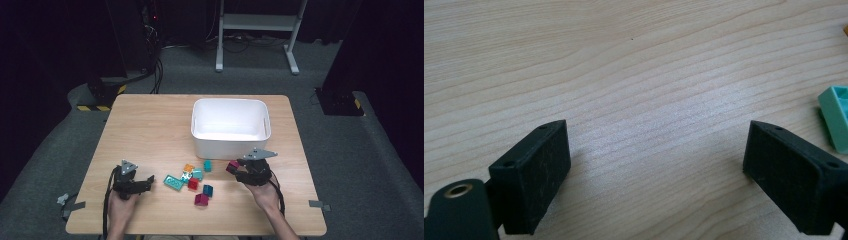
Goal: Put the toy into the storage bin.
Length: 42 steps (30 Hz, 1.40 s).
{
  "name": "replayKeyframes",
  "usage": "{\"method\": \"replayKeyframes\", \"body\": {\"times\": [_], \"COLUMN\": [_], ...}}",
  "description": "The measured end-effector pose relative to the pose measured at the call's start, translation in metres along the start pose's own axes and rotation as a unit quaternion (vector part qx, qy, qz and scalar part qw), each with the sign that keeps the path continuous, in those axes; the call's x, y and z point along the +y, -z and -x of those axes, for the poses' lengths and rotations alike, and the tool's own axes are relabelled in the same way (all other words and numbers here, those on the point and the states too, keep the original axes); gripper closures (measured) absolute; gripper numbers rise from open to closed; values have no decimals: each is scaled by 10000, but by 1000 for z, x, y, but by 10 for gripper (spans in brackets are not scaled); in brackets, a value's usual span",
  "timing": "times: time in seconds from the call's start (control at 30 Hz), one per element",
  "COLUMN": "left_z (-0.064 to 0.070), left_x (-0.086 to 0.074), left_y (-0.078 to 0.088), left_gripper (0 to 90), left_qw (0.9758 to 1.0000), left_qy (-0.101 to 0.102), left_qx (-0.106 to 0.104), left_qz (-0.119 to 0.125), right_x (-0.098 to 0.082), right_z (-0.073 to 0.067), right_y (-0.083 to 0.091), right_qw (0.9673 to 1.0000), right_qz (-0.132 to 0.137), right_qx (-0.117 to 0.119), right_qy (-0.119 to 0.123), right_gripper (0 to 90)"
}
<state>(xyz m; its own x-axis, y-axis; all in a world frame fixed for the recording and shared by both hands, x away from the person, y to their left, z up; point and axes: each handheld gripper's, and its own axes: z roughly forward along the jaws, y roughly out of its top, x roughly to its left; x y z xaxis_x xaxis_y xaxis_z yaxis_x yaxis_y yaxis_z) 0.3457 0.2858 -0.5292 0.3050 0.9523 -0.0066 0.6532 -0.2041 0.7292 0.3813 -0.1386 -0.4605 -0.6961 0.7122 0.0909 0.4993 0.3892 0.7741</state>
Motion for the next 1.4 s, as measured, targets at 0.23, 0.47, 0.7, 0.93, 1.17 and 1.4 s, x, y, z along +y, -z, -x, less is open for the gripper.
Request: {"method": "replayKeyframes", "body": {"times": [0.23, 0.47, 0.7, 0.93, 1.17, 1.4], "left_z": [0, 0, 0, 0, 0, 0], "left_x": [0, 0, 0, 0, 0, 0], "left_y": [0, 0, 0, 0, 0, 0], "left_gripper": [115, 115, 115, 115, 115, 115], "left_qw": [10000, 10000, 10000, 10000, 10000, 10000], "left_qy": [-1, -1, 1, 9, 11, 11], "left_qx": [0, -2, 0, 0, 0, 1], "left_qz": [-1, -4, -1, 6, 6, 6], "right_x": [5, 14, 20, 31, 40, 50], "right_z": [1, 3, 6, 9, 13, 16], "right_y": [6, 16, 23, 35, 44, 53], "right_qw": [10000, 9999, 9998, 9994, 9990, 9988], "right_qz": [61, 163, 209, 351, 446, 484], "right_qx": [-3, 13, 36, 39, 69, 34], "right_qy": [60, 54, 55, 46, 22, 73], "right_gripper": [534, 534, 534, 534, 534, 534]}}
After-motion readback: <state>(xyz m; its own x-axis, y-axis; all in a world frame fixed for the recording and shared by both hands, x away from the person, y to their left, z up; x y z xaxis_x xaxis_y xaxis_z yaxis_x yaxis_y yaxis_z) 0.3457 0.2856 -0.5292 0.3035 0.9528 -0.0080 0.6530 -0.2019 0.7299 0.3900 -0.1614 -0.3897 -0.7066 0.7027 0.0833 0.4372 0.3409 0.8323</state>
